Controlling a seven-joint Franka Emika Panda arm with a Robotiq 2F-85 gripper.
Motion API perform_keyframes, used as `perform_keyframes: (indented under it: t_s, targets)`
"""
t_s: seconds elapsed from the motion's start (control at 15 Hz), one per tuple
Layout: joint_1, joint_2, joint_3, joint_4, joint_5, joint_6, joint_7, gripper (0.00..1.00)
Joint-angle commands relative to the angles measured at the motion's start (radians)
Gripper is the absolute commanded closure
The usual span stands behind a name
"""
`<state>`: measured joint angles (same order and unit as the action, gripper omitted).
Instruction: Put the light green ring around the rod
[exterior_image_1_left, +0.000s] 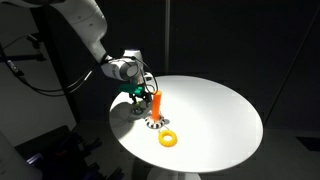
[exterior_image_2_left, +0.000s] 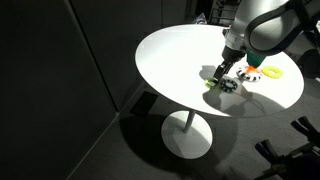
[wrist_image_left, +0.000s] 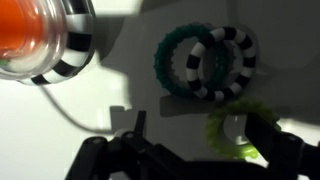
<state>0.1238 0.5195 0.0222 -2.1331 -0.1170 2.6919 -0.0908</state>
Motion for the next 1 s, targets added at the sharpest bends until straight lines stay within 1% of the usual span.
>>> perform_keyframes:
  t_s: [0.0,0.33,0.67,0.73,0.8,0.93]
  targets:
    - [0.009,0.001,-0.011,-0.001,-0.028,0.019,0.03,0.0]
    - [0.01,0.015,-0.012,0.006,-0.028,0.036,0.031,0.0]
    - [0.017,0.031,-0.023,0.006,-0.032,0.077,0.033,0.0]
    - [0.02,0.033,-0.026,0.005,-0.034,0.084,0.034,0.25]
    - [0.023,0.035,-0.03,0.005,-0.036,0.088,0.036,0.25]
    - [0.028,0.035,-0.035,0.003,-0.037,0.089,0.038,0.44]
